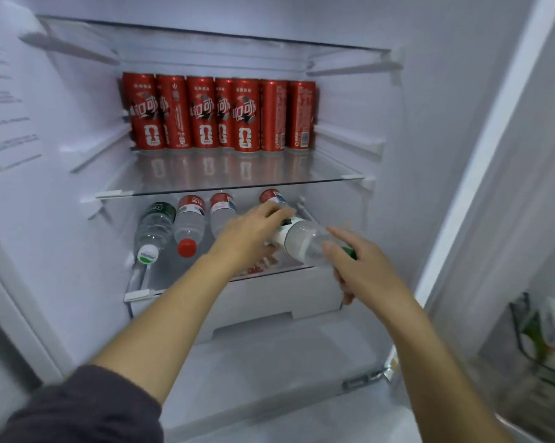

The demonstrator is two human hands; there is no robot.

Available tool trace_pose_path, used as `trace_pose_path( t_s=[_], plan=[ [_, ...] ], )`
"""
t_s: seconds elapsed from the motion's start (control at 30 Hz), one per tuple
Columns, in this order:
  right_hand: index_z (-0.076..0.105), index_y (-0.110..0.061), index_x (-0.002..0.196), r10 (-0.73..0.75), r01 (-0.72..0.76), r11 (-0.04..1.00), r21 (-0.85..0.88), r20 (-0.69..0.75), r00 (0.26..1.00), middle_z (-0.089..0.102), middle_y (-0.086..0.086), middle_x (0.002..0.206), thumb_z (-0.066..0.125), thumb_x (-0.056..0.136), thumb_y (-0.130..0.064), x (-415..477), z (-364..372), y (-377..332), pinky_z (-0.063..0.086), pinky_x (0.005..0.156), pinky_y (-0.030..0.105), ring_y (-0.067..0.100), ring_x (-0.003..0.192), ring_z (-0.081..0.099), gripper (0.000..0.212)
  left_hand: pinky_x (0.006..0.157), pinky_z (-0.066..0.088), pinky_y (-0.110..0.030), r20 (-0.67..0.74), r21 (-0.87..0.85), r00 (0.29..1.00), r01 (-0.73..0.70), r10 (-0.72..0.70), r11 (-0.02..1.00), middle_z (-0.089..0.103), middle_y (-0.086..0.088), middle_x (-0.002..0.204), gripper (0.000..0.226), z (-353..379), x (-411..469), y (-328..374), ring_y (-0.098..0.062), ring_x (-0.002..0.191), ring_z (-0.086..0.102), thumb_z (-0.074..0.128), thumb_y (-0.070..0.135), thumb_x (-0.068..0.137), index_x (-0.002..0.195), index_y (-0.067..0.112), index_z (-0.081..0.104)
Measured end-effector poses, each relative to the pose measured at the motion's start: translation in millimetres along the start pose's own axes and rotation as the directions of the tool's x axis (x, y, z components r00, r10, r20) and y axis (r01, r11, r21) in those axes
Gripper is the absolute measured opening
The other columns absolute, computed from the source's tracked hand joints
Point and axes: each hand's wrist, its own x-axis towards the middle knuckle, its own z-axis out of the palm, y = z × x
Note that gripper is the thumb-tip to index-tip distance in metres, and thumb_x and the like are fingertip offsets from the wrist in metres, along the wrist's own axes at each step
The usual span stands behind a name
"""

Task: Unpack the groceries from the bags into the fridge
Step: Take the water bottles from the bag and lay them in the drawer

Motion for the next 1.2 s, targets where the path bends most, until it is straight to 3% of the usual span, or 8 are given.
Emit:
trace_pose_path(
  t_s=[0.17, 0.37, 0.5, 0.77, 0.9, 1.03, 1.1, 1.2],
  plan=[
    [0.053, -0.038, 0.132, -0.095, 0.096, 0.995, 0.015, -0.055, 0.994, 0.051, -0.017, 0.072, 0.051, 0.097, -0.029, 22.1, 39.7, 20.4, 0.039, 0.062, 0.024, 0.002, 0.063, 0.047, 0.036, 0.08, 0.051, -0.038, 0.124, 0.116, 0.99, 0.049, -0.064, 0.992, 0.051, 0.001, 0.135, 0.073, 15.1, 18.0, -22.0, -0.024, 0.115, 0.055, 0.075, 0.014, 0.077, 0.139, 0.029, 0.041],
    [0.045, -0.019, 0.145, -0.082, 0.084, 0.996, 0.02, -0.091, 0.992, 0.054, -0.003, 0.095, 0.05, 0.099, -0.029, 47.3, 63.6, 32.6, 0.041, 0.066, 0.02, 0.005, 0.076, 0.05, 0.048, 0.085, 0.05, -0.042, 0.163, 0.245, 0.976, 0.1, -0.142, 0.964, 0.053, -0.005, 0.134, 0.067, 26.6, 22.7, -38.7, -0.028, 0.117, 0.055, 0.069, 0.018, 0.084, 0.143, 0.028, 0.038],
    [0.039, -0.016, 0.148, -0.095, 0.091, 0.991, -0.095, -0.038, 0.995, 0.052, 0.007, 0.138, 0.046, 0.101, -0.028, 56.1, 69.1, 35.6, 0.043, 0.098, 0.029, 0.019, 0.122, 0.051, 0.049, 0.091, 0.046, -0.043, 0.225, 0.217, 0.956, 0.141, -0.19, 0.966, 0.042, -0.007, 0.145, 0.074, 33.6, 27.2, -43.9, -0.031, 0.127, 0.045, 0.066, 0.019, 0.085, 0.149, 0.027, 0.028],
    [0.025, -0.029, 0.151, -0.072, 0.112, 0.952, -0.284, 0.146, 0.987, 0.058, 0.004, 0.114, 0.048, 0.1, -0.031, 73.5, 94.6, 33.2, 0.04, 0.06, 0.02, 0.013, 0.086, 0.055, 0.056, 0.11, 0.025, -0.054, 0.264, 0.178, 0.933, 0.202, -0.244, 0.963, 0.038, 0.005, 0.151, 0.061, 30.3, 16.3, -62.5, -0.024, 0.137, 0.036, 0.055, 0.031, 0.09, 0.147, 0.034, 0.031],
    [0.023, -0.031, 0.153, -0.052, 0.156, 0.898, -0.412, 0.252, 0.966, 0.056, 0.008, 0.126, 0.043, 0.101, -0.038, 85.3, 102.3, 24.4, 0.047, 0.075, 0.03, 0.023, 0.099, 0.059, 0.056, 0.115, 0.019, -0.056, 0.331, 0.101, 0.884, 0.315, -0.33, 0.944, 0.032, -0.003, 0.156, 0.055, 26.1, 13.0, -72.5, -0.024, 0.143, 0.026, 0.039, 0.029, 0.098, 0.151, 0.026, 0.026],
    [0.052, -0.02, 0.136, -0.182, 0.13, 0.825, -0.55, -0.042, 0.982, 0.057, 0.012, 0.124, 0.041, 0.1, -0.03, 100.8, 82.5, 16.5, 0.045, 0.086, 0.035, 0.023, 0.101, 0.053, 0.038, 0.116, 0.016, -0.058, 0.333, 0.007, 0.888, 0.334, -0.317, 0.942, 0.023, -0.002, 0.16, 0.056, 19.4, 5.9, -69.1, -0.023, 0.147, 0.018, 0.034, 0.048, 0.1, 0.152, 0.033, 0.021],
    [0.047, -0.019, 0.14, -0.199, 0.075, 0.76, -0.646, -0.121, 0.973, 0.047, 0.014, 0.133, 0.046, 0.098, -0.027, 118.6, 75.1, 20.4, 0.041, 0.094, 0.037, 0.029, 0.117, 0.047, 0.042, 0.117, 0.012, -0.06, 0.374, -0.011, 0.881, 0.317, -0.29, 0.948, 0.013, 0.003, 0.162, 0.062, 15.7, 4.3, -62.6, -0.021, 0.148, 0.013, 0.031, 0.064, 0.095, 0.151, 0.042, 0.017],
    [0.035, -0.024, 0.148, -0.051, -0.001, 0.791, -0.612, -0.068, 0.996, 0.039, 0.018, 0.14, 0.051, 0.097, -0.029, 145.8, 78.2, 28.4, 0.037, 0.103, 0.041, 0.037, 0.126, 0.041, 0.054, 0.117, 0.001, -0.061, 0.441, 0.045, 0.854, 0.288, -0.278, 0.957, 0.0, 0.006, 0.163, 0.068, 17.5, 3.1, -51.6, -0.019, 0.15, 0.002, 0.029, 0.072, 0.091, 0.151, 0.047, 0.009]
  ],
)
